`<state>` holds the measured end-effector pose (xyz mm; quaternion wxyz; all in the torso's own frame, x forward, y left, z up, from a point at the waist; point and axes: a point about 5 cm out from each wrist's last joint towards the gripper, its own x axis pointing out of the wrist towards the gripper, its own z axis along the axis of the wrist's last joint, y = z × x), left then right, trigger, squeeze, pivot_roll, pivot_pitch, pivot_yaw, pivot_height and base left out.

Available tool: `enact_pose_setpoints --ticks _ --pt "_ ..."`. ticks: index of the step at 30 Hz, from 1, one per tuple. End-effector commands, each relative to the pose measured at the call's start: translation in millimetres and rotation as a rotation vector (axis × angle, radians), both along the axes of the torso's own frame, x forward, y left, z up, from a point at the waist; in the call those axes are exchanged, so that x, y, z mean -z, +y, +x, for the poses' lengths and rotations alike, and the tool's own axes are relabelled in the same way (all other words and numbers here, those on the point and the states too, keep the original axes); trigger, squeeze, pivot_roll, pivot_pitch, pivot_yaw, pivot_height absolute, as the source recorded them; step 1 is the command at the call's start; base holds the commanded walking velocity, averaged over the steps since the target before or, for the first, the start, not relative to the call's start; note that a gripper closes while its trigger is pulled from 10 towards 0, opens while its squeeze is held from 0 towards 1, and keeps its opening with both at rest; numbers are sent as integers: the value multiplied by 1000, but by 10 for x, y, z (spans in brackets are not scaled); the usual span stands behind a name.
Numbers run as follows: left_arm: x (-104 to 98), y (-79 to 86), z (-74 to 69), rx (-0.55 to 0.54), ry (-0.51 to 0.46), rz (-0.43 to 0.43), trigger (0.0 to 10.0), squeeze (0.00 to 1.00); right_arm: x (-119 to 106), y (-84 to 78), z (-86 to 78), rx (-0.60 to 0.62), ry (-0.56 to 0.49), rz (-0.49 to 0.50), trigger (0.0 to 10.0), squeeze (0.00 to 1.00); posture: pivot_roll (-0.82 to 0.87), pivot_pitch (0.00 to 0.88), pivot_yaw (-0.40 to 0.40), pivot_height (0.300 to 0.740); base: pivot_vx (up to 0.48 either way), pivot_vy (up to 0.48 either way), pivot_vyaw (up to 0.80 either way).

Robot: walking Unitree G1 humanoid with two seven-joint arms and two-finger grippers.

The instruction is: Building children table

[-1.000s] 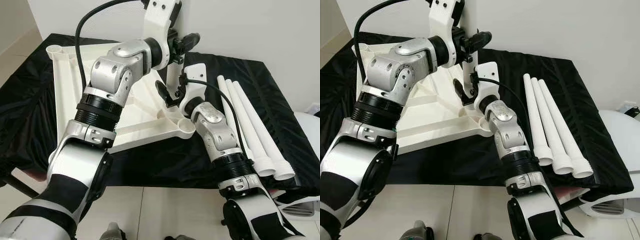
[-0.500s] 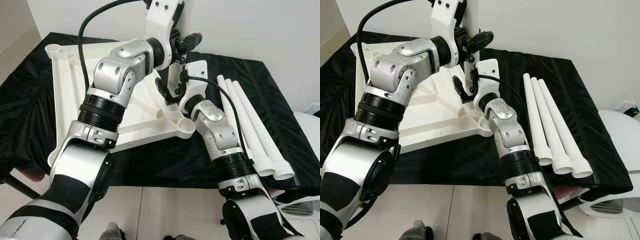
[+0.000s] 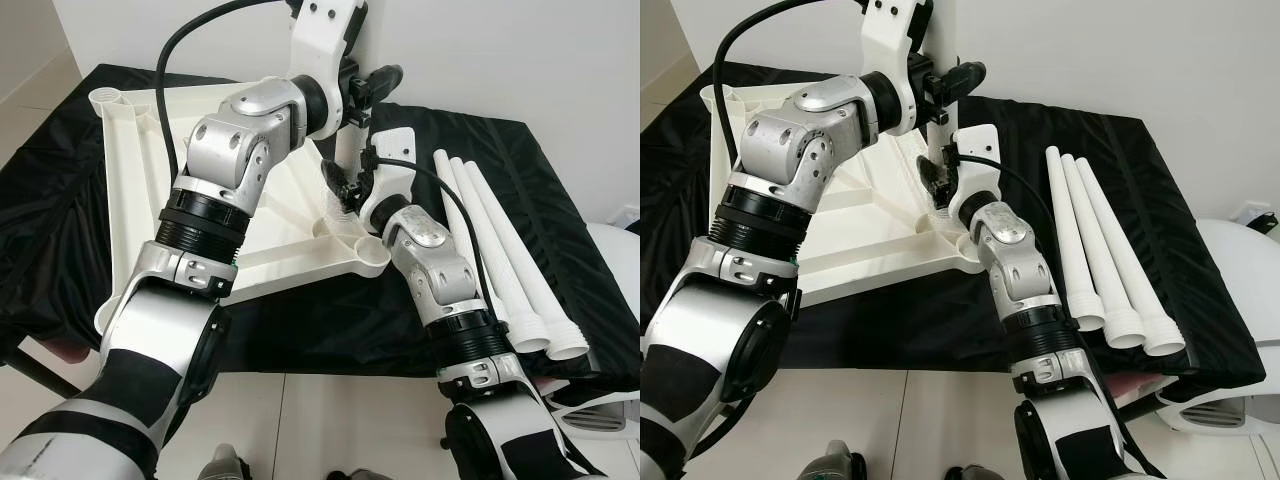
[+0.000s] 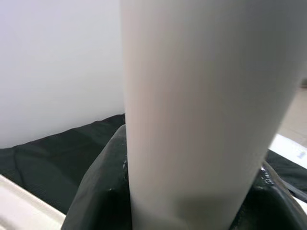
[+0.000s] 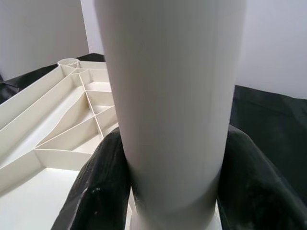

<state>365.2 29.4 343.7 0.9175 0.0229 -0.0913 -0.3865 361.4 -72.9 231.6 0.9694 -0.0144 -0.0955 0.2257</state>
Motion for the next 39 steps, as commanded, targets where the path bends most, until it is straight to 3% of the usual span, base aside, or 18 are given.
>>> enact_pose_setpoints --ticks 1,20,21,23,24,25,26,39 --pt "-89 -49 -36 8 -34 1 10000 0 7 -28 -8 5 8 15 0 0 0 77 -85 740 0 0 0" --pt "-47 -121 -56 39 -34 31 10000 0 -25 -22 -5 -9 -11 7 0 0 -1 81 -84 740 0 0 0" --pt "-47 -122 -56 40 -36 31 10000 0 -27 -21 -2 -8 -11 6 9922 0 -1 80 -83 740 0 0 0" --pt "-46 -121 -54 40 -37 32 10000 0 -28 -20 1 -8 -10 4 10000 0 0 81 -84 740 0 0 0" --pt "-42 -119 -52 43 -27 21 10000 839 -31 -21 4 -9 -11 2 10000 0 1 81 -84 740 0 0 0" --pt "-42 -119 -52 43 -27 21 10000 839 -31 -21 4 -9 -11 2 10000 0 1 81 -84 740 0 0 0" --pt "-36 -115 -49 44 -16 11 10000 1000 -34 -22 5 -11 -14 0 10000 0 1 81 -84 740 0 0 0" --pt "-126 -33 -99 76 15 -58 10000 1000 -38 -73 37 20 -18 7 10000 0 6 64 -84 740 0 0 0"
